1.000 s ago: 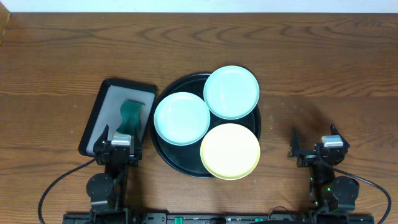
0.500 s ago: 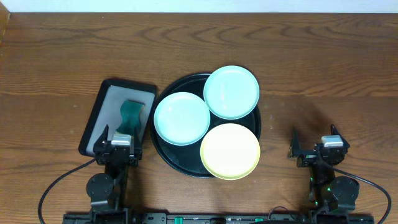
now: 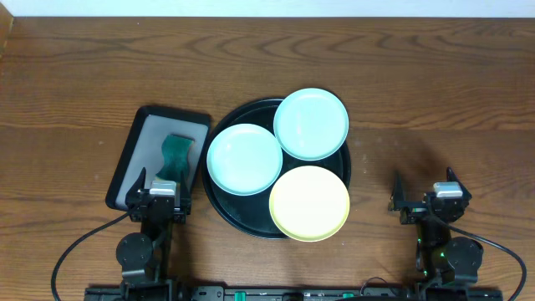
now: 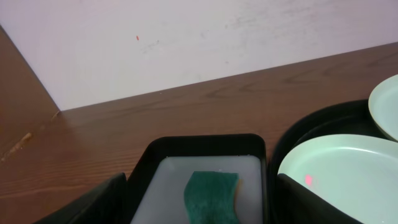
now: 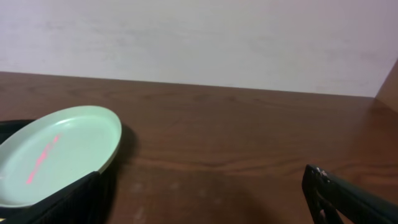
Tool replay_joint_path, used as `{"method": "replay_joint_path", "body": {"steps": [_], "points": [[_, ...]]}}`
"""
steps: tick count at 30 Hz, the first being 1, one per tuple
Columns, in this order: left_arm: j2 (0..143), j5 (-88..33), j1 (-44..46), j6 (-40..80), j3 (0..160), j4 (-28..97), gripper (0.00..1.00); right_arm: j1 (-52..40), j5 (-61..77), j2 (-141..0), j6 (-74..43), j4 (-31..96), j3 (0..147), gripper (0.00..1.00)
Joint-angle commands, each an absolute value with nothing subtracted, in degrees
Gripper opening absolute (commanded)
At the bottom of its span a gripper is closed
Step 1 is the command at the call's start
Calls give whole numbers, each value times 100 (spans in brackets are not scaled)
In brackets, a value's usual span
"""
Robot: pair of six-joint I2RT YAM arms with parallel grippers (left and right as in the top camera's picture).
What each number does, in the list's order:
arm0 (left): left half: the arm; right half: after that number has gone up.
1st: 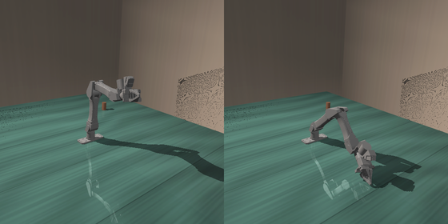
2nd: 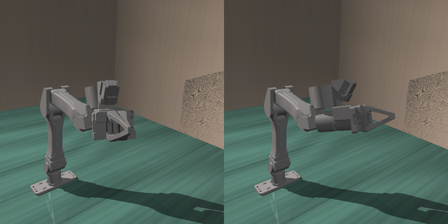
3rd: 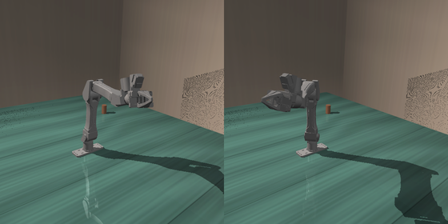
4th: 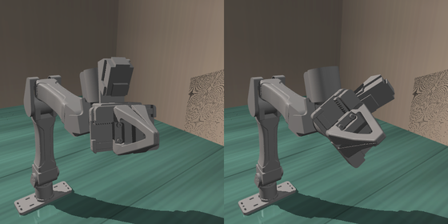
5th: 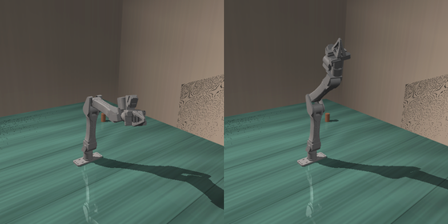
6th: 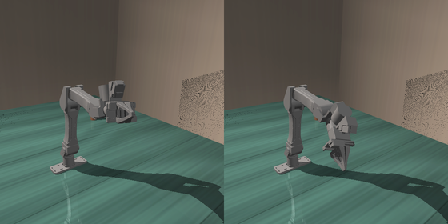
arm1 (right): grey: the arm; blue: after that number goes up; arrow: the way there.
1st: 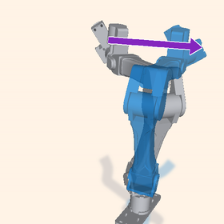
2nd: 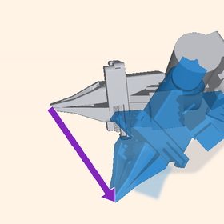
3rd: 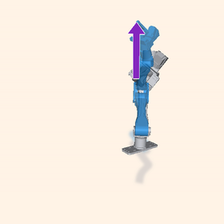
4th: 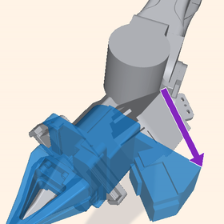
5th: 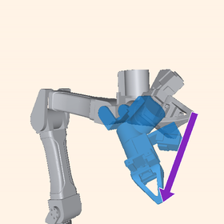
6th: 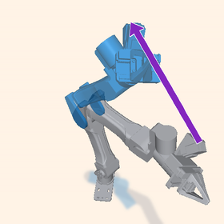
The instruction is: Clean dirty plates on tray and stack at the side
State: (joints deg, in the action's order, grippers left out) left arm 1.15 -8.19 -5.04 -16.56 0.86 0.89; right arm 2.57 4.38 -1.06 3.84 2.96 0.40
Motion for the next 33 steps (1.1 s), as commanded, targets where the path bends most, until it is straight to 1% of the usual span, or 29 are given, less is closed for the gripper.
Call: {"method": "replay_joint_path", "body": {"steps": [1, 3, 9, 13, 18, 21, 22, 29, 33], "points": [[137, -856, -513, -1710, 23, 338, 74, 259, 346, -104, 478, 257, 32, 99], [137, -856, -510, -1710, 23, 338, 74, 257, 373, -104, 445, 257, 32, 99], [137, -864, -510, -1688, 25, 209, 75, 257, 1068, -108, -97, 276, 34, 99], [137, -1319, -506, -1577, 25, 27, 74, 257, 1441, -145, -191, 381, 143, 99], [174, -1308, -506, -1098, 196, 75, 74, 259, 1765, -600, -213, 386, 585, 99], [436, -1310, -506, -867, 622, 349, 75, 259, 1863, -1393, -202, 410, 1262, 99], [692, -1310, -506, -867, 963, 589, 74, 259, 2049, -1994, -71, 489, 1763, 99], [2047, -1313, -506, -869, 2755, 1944, 74, 257, 2724, -4150, 8, 1271, 3763, 99], [3076, -1308, -506, -869, 3927, 2825, 74, 257, 3096, -5238, 5, 1765, 4801, 99]]}}
